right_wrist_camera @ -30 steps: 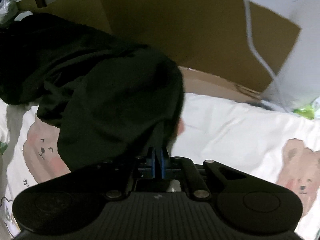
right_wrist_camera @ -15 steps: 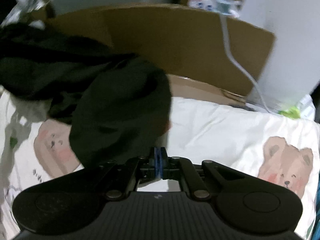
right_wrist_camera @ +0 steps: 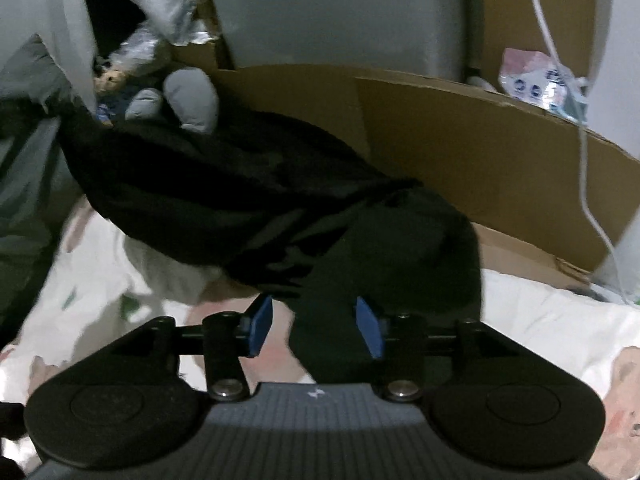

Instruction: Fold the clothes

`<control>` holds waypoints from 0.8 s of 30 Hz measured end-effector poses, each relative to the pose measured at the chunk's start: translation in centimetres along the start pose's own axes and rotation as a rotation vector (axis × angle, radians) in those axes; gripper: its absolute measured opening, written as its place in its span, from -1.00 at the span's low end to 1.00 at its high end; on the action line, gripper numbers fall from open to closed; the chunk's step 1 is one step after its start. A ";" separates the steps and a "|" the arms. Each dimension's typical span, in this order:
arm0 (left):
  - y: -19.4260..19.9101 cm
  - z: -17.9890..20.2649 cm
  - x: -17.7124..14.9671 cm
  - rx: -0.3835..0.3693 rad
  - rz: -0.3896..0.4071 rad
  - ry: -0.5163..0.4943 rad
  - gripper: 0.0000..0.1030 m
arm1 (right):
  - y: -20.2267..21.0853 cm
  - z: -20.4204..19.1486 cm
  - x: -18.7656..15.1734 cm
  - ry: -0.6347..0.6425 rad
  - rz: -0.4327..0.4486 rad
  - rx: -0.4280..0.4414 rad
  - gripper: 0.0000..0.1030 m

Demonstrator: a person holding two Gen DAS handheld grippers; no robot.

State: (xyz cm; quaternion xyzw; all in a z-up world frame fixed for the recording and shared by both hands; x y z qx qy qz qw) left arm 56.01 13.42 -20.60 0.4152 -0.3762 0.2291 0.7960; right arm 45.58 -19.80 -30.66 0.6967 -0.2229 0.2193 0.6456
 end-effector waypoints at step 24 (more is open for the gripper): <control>-2.2 -3.8 -15.7 -0.138 -0.157 0.068 -0.95 | -9.1 -19.5 -0.5 0.182 -0.118 0.196 0.23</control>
Point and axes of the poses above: each gripper's, at about its wrist camera, not at the fingertips, and y roughly against the way its jaws point, z to its right, x to its top, the point moved 9 cm from there along -y, roughly the way its jaws point, and after that the axes turned 11 degrees about -x, right-handed, at the moved point
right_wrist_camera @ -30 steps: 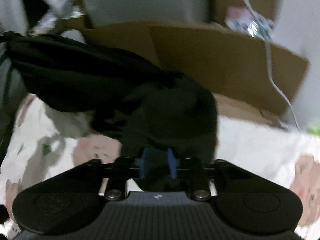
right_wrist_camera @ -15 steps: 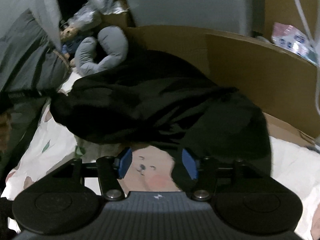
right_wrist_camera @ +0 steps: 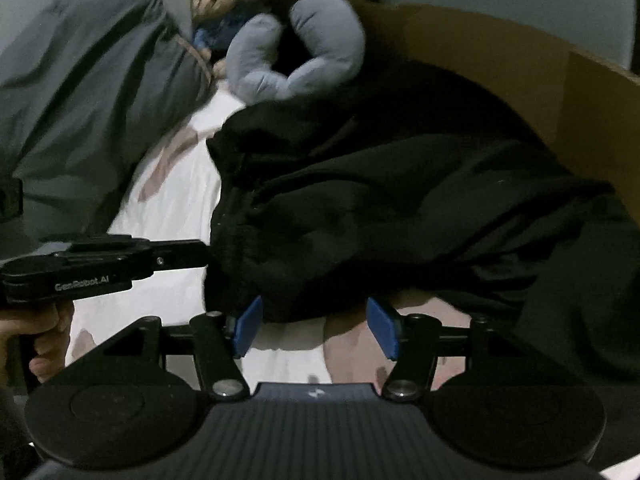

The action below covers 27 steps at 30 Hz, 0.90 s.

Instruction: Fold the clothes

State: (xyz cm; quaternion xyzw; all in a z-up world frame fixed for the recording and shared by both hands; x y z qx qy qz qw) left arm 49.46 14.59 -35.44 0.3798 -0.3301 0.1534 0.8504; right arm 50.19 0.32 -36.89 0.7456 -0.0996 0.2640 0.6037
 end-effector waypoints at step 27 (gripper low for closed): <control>0.9 -15.0 8.8 0.335 0.246 0.148 0.43 | -10.1 0.6 -0.9 -0.425 -0.119 0.016 0.23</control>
Point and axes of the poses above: each gripper's, at about its wrist camera, not at the fingertips, and y roughly against the way its jaws point, z to its right, x to its top, the point moved 9 cm from there along -y, roughly the way its jaws point, and after that the axes turned 11 degrees about -x, right-handed, at the moved point
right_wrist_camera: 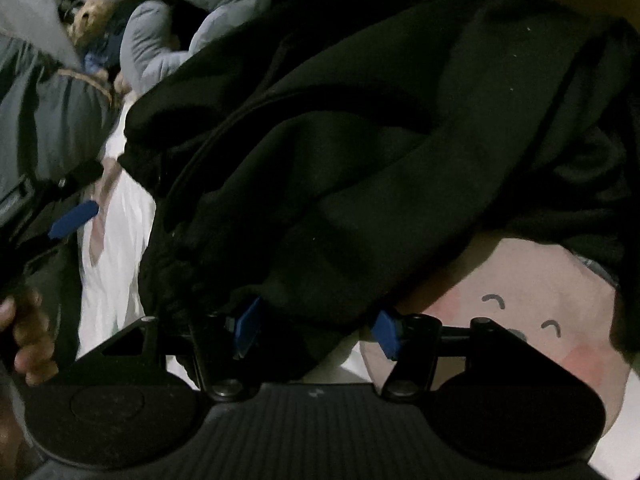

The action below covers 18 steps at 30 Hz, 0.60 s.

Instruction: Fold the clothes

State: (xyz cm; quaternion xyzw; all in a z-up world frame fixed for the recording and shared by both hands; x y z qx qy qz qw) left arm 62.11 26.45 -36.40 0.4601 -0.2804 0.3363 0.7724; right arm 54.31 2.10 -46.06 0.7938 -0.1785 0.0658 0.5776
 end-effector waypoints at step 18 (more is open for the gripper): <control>-6.1 -4.4 1.6 0.017 -0.006 0.094 0.55 | 0.3 0.2 -0.9 -0.204 -0.045 0.079 0.78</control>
Point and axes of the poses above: each gripper's, at about its wrist camera, not at the fingertips, and y roughly against the way its jaws point, z to its right, x to its top, the point moved 9 cm from there along -y, roughly the way its jaws point, and after that the axes turned 11 degrees about -x, right-handed, at the moved point
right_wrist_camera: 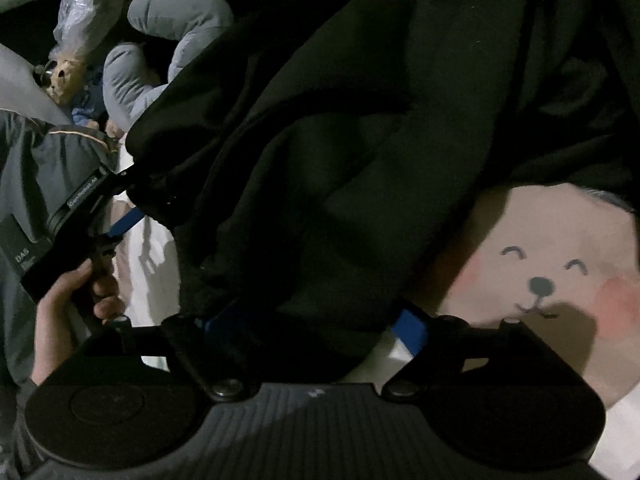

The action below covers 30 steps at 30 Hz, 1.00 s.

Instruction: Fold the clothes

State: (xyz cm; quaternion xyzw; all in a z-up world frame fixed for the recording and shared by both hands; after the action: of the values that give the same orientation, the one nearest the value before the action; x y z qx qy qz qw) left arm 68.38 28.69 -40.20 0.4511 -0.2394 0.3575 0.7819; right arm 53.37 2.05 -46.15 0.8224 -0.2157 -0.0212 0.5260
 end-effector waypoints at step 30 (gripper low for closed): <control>-0.4 2.4 -0.4 -0.147 -0.087 0.169 -0.71 | 4.0 -2.5 -0.3 0.105 0.024 -0.067 -0.81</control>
State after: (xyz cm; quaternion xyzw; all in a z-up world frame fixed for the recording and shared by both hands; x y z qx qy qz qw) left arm 68.35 26.33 -39.51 0.3710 -0.1783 0.3415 0.8450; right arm 52.38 2.88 -41.56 0.8017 -0.1966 0.0211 0.5640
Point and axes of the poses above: each gripper's, at about its wrist camera, not at the fingertips, and y roughly against the way its jaws point, z to its right, x to its top, the point moved 9 cm from there along -y, roughly the way its jaws point, and after that the axes turned 11 degrees about -x, right-handed, at the moved point
